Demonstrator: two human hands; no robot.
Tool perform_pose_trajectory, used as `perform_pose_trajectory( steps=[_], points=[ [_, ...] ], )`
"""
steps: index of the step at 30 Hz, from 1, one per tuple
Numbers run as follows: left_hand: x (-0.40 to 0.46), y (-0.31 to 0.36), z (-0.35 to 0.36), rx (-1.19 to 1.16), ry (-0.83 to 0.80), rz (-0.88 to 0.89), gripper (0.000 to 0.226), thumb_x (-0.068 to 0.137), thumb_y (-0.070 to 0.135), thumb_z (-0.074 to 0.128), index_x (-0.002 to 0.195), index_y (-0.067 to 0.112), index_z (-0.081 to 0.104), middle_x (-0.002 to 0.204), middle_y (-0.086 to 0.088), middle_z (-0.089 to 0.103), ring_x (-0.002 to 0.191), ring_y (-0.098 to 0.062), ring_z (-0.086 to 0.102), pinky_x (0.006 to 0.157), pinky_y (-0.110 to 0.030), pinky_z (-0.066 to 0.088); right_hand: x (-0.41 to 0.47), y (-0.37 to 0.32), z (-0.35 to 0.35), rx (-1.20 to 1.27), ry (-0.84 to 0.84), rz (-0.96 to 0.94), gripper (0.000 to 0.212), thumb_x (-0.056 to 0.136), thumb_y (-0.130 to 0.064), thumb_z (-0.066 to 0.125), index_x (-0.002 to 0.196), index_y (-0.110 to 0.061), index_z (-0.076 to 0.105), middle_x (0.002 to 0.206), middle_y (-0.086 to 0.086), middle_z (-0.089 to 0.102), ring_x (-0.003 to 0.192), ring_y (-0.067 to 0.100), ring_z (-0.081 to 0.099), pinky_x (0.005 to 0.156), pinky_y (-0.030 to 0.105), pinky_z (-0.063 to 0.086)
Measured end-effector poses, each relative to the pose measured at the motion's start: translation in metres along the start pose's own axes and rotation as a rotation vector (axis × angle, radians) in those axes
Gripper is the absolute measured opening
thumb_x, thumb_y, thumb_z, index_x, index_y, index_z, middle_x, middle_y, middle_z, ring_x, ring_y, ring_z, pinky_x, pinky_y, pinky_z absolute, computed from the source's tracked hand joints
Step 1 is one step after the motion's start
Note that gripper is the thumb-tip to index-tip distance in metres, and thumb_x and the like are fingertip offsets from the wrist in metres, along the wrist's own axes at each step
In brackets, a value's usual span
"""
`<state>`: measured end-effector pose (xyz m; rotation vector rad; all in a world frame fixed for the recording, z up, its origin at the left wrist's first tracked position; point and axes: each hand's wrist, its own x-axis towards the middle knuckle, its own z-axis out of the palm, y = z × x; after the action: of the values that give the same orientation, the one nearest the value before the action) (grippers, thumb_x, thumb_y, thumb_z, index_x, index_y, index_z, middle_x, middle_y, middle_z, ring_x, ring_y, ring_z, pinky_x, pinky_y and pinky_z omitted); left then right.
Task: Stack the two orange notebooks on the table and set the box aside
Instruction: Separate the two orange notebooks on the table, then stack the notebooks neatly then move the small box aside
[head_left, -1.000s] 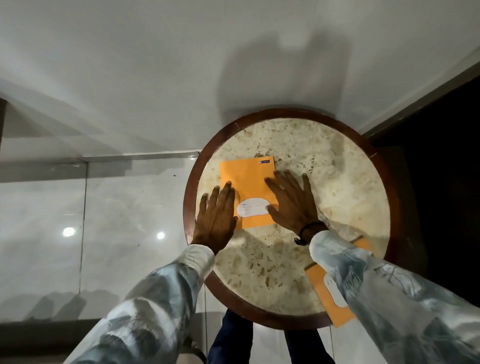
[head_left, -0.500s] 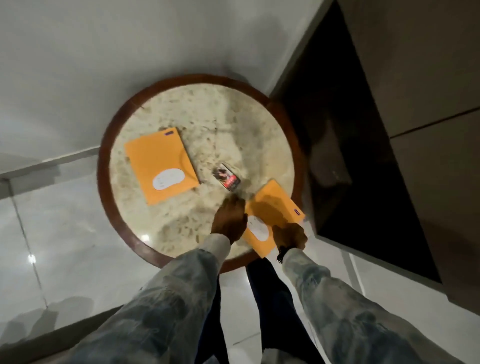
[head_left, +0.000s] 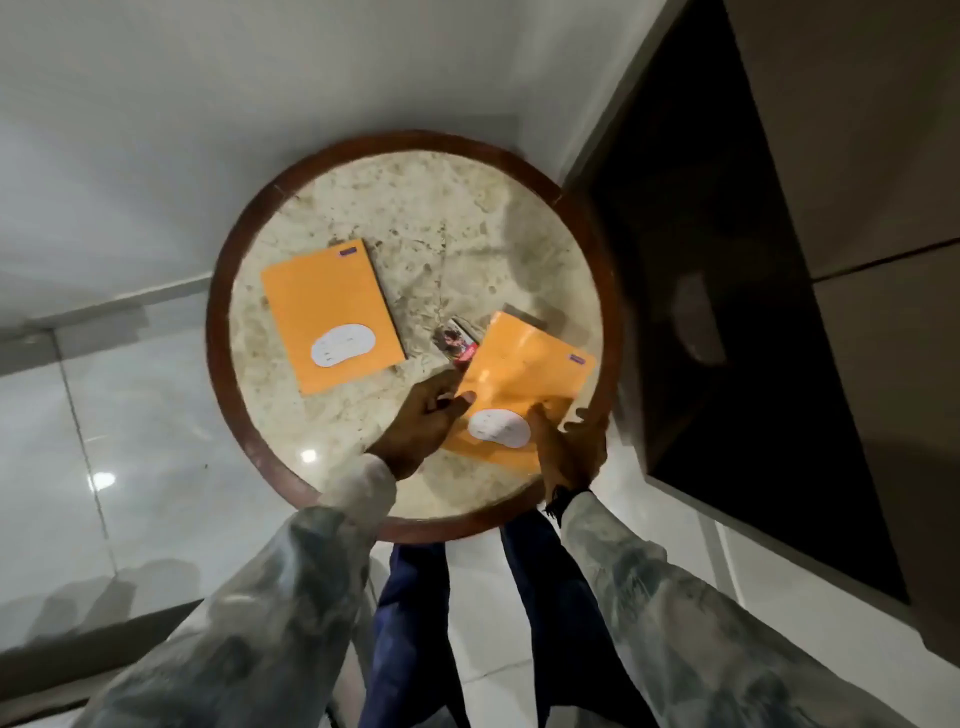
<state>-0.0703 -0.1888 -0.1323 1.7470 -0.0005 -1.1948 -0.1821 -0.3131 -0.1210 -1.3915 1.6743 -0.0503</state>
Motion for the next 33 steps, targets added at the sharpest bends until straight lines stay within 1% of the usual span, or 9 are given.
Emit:
perform_pose_trajectory(
  steps=[3,5,9,12,18,22,27,30,33],
  points=[
    [-0.007,0.000,-0.055,-0.156,0.188,0.003,0.024,0.105,0.003,0.053,0.123,-0.009,0.063,0.073,0.016,0.070,0.060,0.001,0.054,0.062,-0.022,0.041,-0.010,-0.030,0.043,-0.052,-0.190,-0.159,0.033,0.077,-0.024,0.083,0.102,-0.016,0.063,0.091,-0.002,0.073,0.095,0.027,0.071,0.071,0.031,0.055],
    [-0.005,-0.002,-0.091,-0.188,0.353,-0.037,0.021,0.104,0.004,0.056,0.115,-0.012,0.064,0.051,0.014,0.060,0.045,-0.003,0.047,0.052,-0.022,0.037,-0.021,-0.050,0.083,-0.095,-0.267,-0.289,0.027,0.080,-0.018,0.079,0.104,-0.015,0.067,0.093,0.001,0.076,0.094,0.027,0.072,0.071,0.026,0.052],
    [0.008,-0.014,-0.137,-0.077,0.657,-0.083,0.033,0.096,0.016,0.068,0.078,-0.009,0.057,0.064,-0.027,0.059,0.059,-0.030,0.050,0.064,-0.038,0.050,-0.030,-0.079,0.156,-0.302,-0.332,-0.439,0.039,0.082,-0.019,0.069,0.119,-0.009,0.066,0.120,0.011,0.072,0.113,0.033,0.065,0.098,0.043,0.053],
    [0.021,-0.023,-0.154,0.182,0.768,-0.069,0.025,0.091,0.016,0.069,0.081,-0.007,0.068,0.085,-0.033,0.072,0.067,-0.033,0.059,0.068,-0.041,0.056,-0.029,-0.090,0.193,-0.488,-0.354,-0.480,0.040,0.080,-0.018,0.066,0.118,-0.004,0.065,0.125,0.017,0.064,0.116,0.038,0.060,0.096,0.048,0.053],
    [0.042,-0.027,-0.153,0.456,0.728,-0.145,0.031,0.095,0.020,0.068,0.119,0.002,0.059,0.130,-0.022,0.055,0.115,-0.045,0.061,0.094,-0.050,0.055,-0.024,-0.091,0.211,-0.685,-0.338,-0.582,0.039,0.082,-0.016,0.066,0.117,0.000,0.059,0.135,0.017,0.051,0.120,0.039,0.053,0.094,0.048,0.052],
    [0.052,-0.030,-0.162,0.425,0.718,-0.139,0.033,0.092,0.019,0.072,0.117,0.002,0.061,0.128,-0.023,0.058,0.115,-0.044,0.061,0.096,-0.045,0.055,-0.022,-0.095,0.214,-0.703,-0.351,-0.635,0.038,0.083,-0.017,0.067,0.118,-0.001,0.059,0.133,0.016,0.052,0.118,0.038,0.055,0.094,0.046,0.052],
    [0.059,-0.028,-0.181,0.015,0.619,-0.215,0.052,0.079,0.003,0.076,0.128,0.006,0.058,0.116,-0.011,0.068,0.105,-0.032,0.065,0.092,-0.044,0.059,-0.016,-0.105,0.220,-0.626,-0.371,-0.524,0.032,0.077,-0.022,0.073,0.103,-0.005,0.069,0.115,0.015,0.067,0.103,0.037,0.065,0.086,0.042,0.057],
    [0.050,-0.024,-0.196,-0.170,0.398,-0.067,0.040,0.088,-0.015,0.065,0.124,0.000,0.054,0.097,-0.009,0.061,0.083,-0.025,0.058,0.068,-0.031,0.052,-0.002,-0.118,0.217,-0.511,-0.464,-0.389,0.030,0.076,-0.022,0.081,0.101,-0.007,0.075,0.105,0.015,0.076,0.097,0.036,0.071,0.083,0.041,0.060],
    [0.037,-0.016,-0.207,-0.030,0.373,0.176,0.039,0.093,-0.019,0.057,0.127,-0.004,0.045,0.101,-0.005,0.055,0.083,-0.011,0.056,0.075,-0.027,0.050,0.003,-0.137,0.214,-0.329,-0.623,-0.288,0.042,0.079,-0.010,0.082,0.119,-0.007,0.072,0.118,0.020,0.074,0.109,0.039,0.069,0.097,0.054,0.056]
  ],
)
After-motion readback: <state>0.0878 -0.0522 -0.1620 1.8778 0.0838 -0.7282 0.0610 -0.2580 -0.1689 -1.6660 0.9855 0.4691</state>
